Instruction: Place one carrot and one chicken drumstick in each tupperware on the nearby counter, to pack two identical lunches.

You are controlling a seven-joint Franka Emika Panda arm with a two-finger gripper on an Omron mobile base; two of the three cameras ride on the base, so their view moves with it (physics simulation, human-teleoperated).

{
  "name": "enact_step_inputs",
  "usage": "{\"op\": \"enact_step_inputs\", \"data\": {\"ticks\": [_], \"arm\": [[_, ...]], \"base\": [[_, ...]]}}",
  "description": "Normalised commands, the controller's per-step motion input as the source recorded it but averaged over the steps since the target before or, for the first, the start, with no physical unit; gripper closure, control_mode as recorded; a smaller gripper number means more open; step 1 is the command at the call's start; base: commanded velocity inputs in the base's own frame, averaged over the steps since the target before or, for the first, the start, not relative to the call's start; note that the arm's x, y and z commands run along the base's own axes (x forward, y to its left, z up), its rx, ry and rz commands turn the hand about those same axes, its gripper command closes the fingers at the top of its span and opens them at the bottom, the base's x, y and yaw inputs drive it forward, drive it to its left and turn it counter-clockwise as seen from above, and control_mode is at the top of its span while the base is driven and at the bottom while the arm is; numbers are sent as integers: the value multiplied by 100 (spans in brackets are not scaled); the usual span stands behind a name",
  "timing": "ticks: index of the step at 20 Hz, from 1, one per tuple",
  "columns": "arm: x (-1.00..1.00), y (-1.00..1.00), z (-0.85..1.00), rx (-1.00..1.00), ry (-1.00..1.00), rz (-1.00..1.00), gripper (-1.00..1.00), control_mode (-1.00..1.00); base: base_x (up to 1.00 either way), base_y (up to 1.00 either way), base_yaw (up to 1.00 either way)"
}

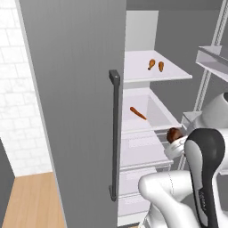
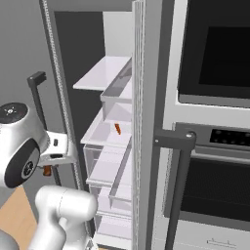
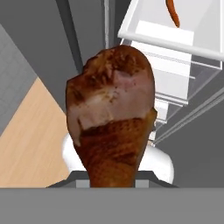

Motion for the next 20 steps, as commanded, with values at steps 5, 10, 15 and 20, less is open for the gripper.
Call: {"op": "enact_step_inputs", "data": {"ticks": [5, 10, 15, 20], "arm": [[-13, 0, 0, 0, 0, 0, 100, 100], [0, 0, 0, 0, 0, 0, 100, 100], [0, 0, 0, 0, 0, 0, 100, 100], [0, 0, 0, 0, 0, 0, 100, 100]], "base": [[-80, 13, -1], [-100, 9, -15], [-85, -34, -44], [-45, -69, -45]]}}
